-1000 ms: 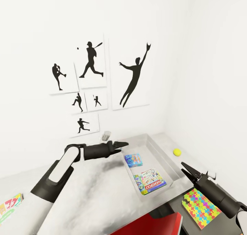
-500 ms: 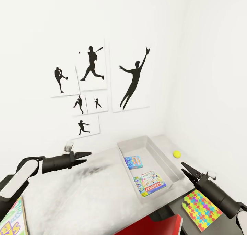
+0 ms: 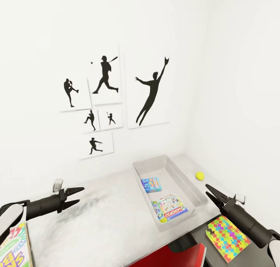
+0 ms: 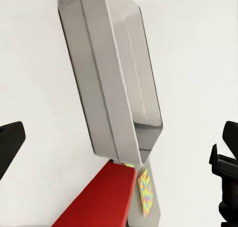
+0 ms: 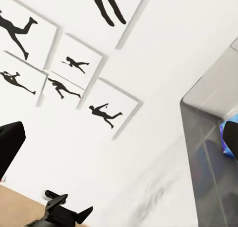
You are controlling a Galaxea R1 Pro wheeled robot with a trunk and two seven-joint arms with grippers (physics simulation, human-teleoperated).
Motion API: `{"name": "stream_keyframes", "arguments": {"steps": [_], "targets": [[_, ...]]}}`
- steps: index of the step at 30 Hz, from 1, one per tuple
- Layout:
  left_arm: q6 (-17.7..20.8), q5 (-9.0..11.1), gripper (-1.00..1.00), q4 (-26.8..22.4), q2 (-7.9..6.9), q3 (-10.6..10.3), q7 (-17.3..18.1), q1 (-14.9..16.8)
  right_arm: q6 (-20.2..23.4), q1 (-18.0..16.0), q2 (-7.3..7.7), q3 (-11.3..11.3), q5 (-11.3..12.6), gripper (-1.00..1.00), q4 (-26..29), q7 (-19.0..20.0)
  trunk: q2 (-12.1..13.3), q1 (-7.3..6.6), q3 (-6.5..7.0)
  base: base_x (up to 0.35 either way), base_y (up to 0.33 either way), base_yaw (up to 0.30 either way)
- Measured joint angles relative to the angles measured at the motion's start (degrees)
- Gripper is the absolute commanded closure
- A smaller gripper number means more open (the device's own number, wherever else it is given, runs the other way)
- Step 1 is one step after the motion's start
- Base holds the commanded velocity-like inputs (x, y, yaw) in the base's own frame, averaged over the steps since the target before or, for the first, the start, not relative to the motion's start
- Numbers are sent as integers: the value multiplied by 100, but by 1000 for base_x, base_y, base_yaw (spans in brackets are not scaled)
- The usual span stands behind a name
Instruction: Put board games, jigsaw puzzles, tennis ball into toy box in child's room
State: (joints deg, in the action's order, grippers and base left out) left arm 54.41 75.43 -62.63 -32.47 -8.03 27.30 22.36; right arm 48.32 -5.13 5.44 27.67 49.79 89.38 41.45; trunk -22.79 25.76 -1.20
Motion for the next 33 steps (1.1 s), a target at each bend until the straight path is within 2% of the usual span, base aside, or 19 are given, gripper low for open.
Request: {"name": "stream_keyframes", "arguments": {"steps": [7, 12, 18, 23, 33], "targets": [[-33, -137, -100, 147, -120, 51, 585, -37, -3, 0, 1, 3, 0, -100, 0, 0, -1, 0, 4, -121, 7, 0], [-131, -502, -100, 184, -149, 71, 796, -44, -9, 0, -6, 0, -6, -100, 0, -3, -1, -1, 5, -29, 2, 0], [-230, -814, -100, 205, -150, 71, 848, -45, -17, 0, -7, -2, -9, -100, 0, -7, -1, -1, 5, -7, 0, 0], [-255, -926, -100, 211, -144, 71, 856, -45, -20, 0, -14, -5, -9, -100, 0, -11, -1, -1, 5, -1, 0, 0], [-265, -955, -100, 213, -110, 66, 855, -45, -15, 0, -11, -7, -9, -100, 0, -9, -1, -1, 5, 0, 0, 0]]}}
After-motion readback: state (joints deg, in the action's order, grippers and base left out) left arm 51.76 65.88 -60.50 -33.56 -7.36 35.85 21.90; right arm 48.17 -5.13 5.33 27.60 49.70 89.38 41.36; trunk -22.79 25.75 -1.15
